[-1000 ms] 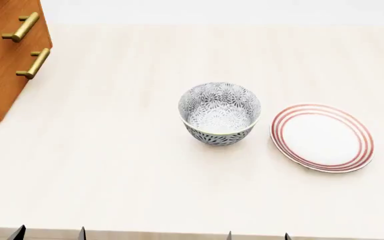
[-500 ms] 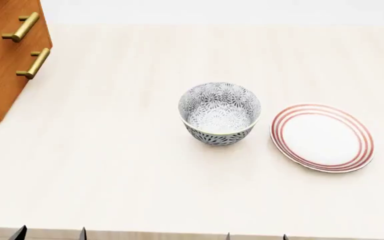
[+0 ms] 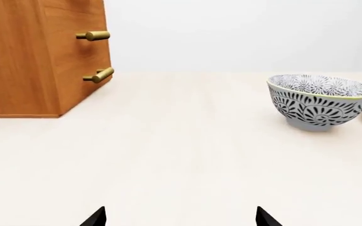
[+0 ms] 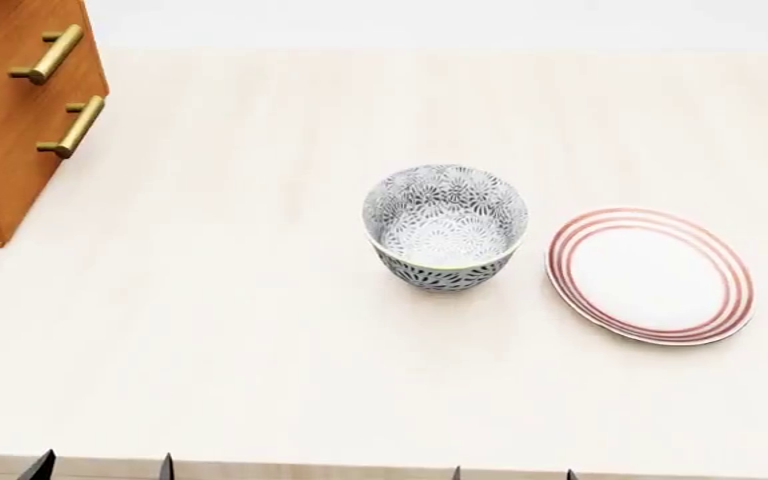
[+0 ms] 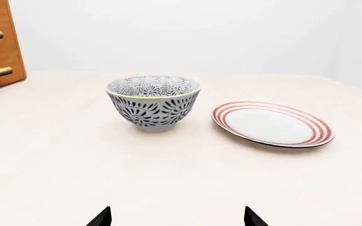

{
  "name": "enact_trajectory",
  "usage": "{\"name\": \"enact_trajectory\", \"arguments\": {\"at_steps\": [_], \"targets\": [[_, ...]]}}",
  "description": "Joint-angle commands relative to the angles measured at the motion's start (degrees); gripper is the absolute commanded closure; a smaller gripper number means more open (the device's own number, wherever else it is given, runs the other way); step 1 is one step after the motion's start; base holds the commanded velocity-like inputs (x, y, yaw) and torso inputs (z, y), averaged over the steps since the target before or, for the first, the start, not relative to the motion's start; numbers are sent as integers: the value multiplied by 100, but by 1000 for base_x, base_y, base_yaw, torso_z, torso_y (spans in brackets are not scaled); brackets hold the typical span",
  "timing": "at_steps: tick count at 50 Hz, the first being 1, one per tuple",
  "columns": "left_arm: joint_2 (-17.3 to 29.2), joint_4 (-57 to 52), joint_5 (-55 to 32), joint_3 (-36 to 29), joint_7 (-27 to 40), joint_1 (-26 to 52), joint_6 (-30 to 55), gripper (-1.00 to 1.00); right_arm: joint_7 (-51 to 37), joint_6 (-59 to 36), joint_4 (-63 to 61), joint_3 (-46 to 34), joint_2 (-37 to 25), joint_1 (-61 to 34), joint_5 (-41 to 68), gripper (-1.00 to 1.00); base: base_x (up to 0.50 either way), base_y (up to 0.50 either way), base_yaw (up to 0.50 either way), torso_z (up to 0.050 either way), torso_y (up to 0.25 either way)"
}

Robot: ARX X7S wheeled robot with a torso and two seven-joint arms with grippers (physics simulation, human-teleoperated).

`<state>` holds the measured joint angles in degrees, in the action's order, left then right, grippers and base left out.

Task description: Put the bowl on top of the cabinet.

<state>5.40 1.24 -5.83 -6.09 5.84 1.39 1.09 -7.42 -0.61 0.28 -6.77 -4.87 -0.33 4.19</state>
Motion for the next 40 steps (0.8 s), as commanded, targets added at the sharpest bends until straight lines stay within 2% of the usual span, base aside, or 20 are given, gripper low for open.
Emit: {"name": "enact_trajectory", "arguments": {"at_steps": [1,40], "targets": [[-10,-56,7,40,-23,-25,-18,-100,112,17,-4,17,2,1,43,-100,0,86,0,0,0],[180,4,-194,-217,195,11,-84,-100,-120,87,-11,-240,-220,-12,252,-100,0,109,0,0,0]]}}
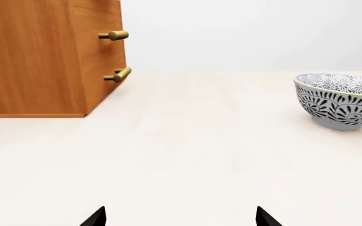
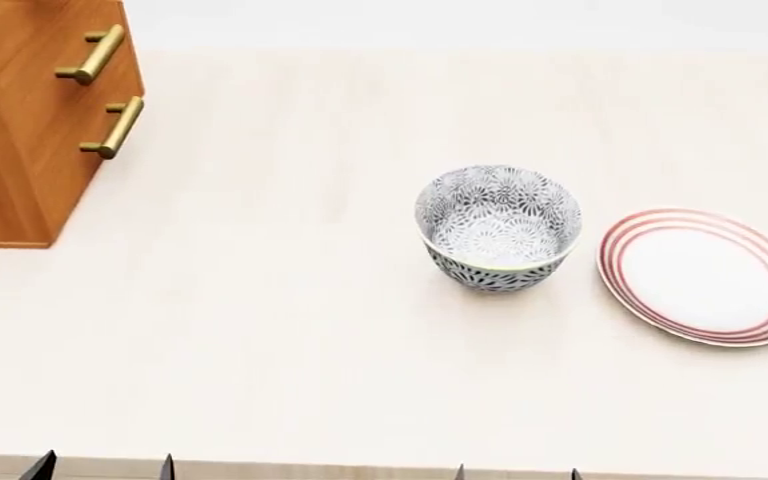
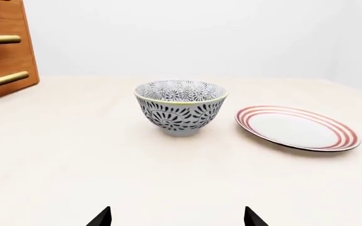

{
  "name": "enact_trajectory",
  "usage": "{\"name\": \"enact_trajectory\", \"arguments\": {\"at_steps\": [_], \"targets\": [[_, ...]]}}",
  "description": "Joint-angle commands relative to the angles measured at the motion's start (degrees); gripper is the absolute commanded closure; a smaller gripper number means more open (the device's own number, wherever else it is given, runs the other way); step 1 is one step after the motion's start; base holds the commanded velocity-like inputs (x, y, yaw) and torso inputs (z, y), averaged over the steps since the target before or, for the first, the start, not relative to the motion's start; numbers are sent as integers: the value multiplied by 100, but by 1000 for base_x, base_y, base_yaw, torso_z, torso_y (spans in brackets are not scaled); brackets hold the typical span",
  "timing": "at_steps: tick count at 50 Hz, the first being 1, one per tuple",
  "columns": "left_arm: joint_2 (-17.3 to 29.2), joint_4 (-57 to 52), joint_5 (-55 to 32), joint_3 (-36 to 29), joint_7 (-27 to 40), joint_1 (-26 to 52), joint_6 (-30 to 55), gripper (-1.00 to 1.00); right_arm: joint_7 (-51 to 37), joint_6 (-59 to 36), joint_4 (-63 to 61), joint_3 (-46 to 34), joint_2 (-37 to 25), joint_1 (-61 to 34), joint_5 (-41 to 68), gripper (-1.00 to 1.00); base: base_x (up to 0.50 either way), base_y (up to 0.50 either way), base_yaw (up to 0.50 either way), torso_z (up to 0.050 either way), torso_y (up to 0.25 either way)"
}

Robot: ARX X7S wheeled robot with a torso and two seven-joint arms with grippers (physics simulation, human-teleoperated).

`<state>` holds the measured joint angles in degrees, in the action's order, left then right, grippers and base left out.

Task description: Put the bowl on top of the cabinet.

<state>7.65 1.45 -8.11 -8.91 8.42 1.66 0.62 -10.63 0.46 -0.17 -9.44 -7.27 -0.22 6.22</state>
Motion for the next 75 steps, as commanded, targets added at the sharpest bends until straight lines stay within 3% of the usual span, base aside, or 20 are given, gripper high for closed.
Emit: {"name": "enact_trajectory", "arguments": {"at_steps": [1,45,63,75], "targets": [[-41,-14,30,59,-59,-14,-39,-100,195,-18,49,19,17,-30,46,-100,0,219,0,0,0],[107,-69,-115,-116,146,-23,-67,-100,30,-28,-13,-155,-152,-31,266,-100,0,213,0,0,0],[160,-35,-174,-203,185,20,-40,-100,33,-166,-22,-227,-196,-64,436,-100,0,1,0,0,0],[328,-1427,466,-392,675,-699,-82,-100,-127,201,-1554,-307,-501,976,325,-100,0,0,0,0,0]]}}
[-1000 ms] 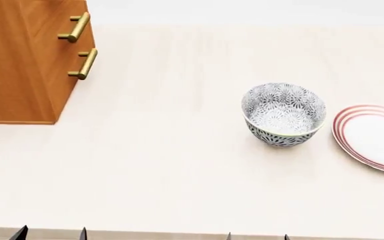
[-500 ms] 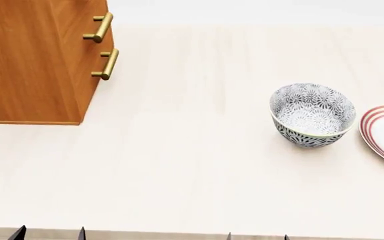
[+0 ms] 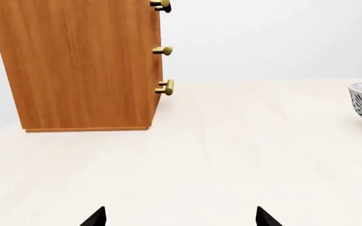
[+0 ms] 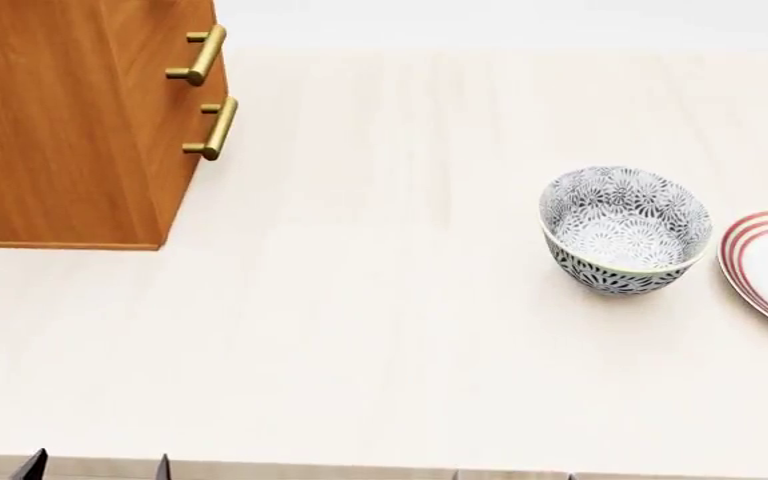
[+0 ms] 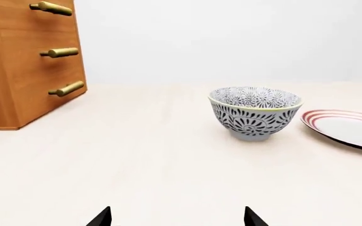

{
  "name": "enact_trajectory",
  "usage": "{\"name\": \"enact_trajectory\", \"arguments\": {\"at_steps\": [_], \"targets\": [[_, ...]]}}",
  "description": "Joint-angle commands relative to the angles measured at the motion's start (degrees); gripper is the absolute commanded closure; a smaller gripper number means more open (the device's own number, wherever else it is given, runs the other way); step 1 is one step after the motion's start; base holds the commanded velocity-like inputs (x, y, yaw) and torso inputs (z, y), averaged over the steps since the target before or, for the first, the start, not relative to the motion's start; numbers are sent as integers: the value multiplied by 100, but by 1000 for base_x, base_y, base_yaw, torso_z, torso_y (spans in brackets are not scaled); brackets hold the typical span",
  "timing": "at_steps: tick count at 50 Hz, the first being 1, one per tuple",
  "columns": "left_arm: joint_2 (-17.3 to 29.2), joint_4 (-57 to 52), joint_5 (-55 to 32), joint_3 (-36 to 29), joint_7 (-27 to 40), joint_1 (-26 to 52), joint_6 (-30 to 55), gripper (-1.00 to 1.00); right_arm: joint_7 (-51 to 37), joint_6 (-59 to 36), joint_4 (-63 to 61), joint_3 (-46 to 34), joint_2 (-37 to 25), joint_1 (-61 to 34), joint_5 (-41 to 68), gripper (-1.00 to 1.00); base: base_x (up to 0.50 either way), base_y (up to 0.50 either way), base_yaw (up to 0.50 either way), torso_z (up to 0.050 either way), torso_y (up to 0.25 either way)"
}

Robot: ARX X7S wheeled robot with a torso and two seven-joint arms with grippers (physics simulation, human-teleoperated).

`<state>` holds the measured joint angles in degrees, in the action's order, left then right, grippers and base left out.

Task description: Put the bowl on top of the cabinet.

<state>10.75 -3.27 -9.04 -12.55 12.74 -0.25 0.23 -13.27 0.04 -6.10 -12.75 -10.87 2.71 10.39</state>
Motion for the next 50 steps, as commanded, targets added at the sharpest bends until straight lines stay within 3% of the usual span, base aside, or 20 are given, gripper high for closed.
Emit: {"name": "enact_trajectory", "arguments": {"at_steps": [1,10,28,50], "targets": [[27,-995,599,-48,260,-535,-66,-100,114,284,-989,14,-149,717,-125,-100,0,0,0,0,0],[73,-1490,1139,-186,600,-817,9,-100,27,592,-1325,-89,-268,1085,-273,-100,0,0,0,0,0],[82,-1470,1036,-226,652,-738,189,-100,-70,708,-1370,-164,-365,1145,-264,-100,0,0,0,0,0],[189,-1327,902,-352,582,-695,-20,-100,-137,734,-1325,-279,-448,1095,-251,-100,0,0,0,50,0]]}}
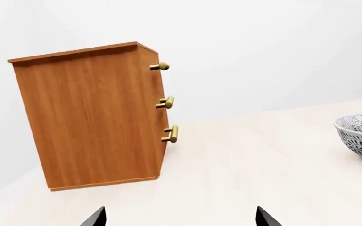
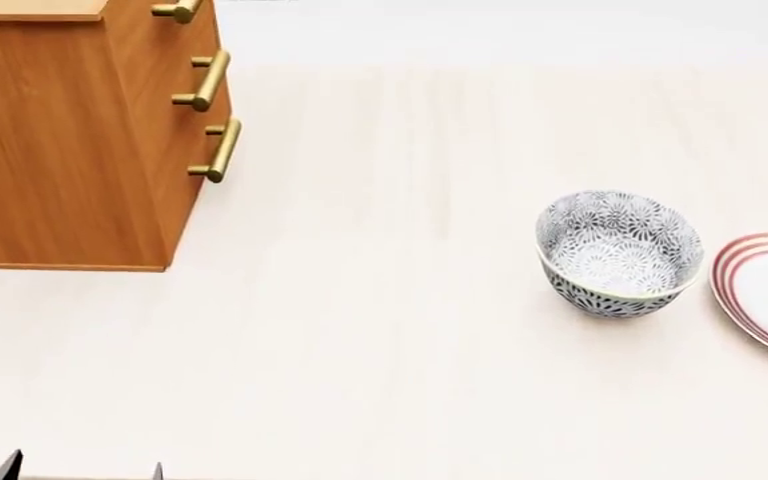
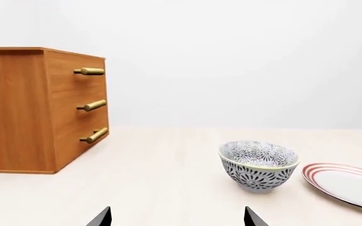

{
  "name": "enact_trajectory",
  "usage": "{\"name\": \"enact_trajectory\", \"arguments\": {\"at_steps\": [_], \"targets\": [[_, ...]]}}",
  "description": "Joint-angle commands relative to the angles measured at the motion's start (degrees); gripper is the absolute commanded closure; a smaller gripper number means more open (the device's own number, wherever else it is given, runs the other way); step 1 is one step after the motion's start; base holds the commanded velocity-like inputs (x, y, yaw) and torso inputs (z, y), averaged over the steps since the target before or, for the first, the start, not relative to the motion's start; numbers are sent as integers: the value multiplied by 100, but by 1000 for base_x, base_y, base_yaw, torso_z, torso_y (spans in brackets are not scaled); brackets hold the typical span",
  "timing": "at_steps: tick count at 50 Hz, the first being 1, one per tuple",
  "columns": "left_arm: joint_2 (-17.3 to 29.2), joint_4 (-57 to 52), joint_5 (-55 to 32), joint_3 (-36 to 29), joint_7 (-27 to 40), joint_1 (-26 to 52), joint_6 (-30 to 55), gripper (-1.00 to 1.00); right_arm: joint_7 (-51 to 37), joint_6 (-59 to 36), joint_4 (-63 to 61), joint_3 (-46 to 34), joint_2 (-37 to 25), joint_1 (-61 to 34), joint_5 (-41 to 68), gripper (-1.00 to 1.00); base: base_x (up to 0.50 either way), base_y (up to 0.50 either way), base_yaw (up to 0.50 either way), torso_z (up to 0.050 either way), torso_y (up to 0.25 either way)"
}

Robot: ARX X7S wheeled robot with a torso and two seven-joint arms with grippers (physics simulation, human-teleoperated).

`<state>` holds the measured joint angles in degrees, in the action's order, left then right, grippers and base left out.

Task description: Put the bowl on top of the cabinet.

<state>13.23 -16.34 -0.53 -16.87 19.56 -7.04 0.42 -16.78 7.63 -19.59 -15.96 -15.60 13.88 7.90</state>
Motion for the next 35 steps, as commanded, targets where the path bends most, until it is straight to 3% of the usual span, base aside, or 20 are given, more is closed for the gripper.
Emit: {"name": "enact_trajectory", "arguments": {"at_steps": [1,24,35], "targets": [[-57,-18,44,77,-101,-13,-36,-100,209,-25,25,36,23,-25,-4,-100,0,0,0,50,0],[-24,-63,-21,32,3,13,80,-100,135,-13,18,-24,-46,-40,94,-100,0,0,0,50,0],[-38,-108,-56,16,62,74,301,-100,134,-31,4,-58,-99,-48,157,-100,0,0,0,0,0]]}}
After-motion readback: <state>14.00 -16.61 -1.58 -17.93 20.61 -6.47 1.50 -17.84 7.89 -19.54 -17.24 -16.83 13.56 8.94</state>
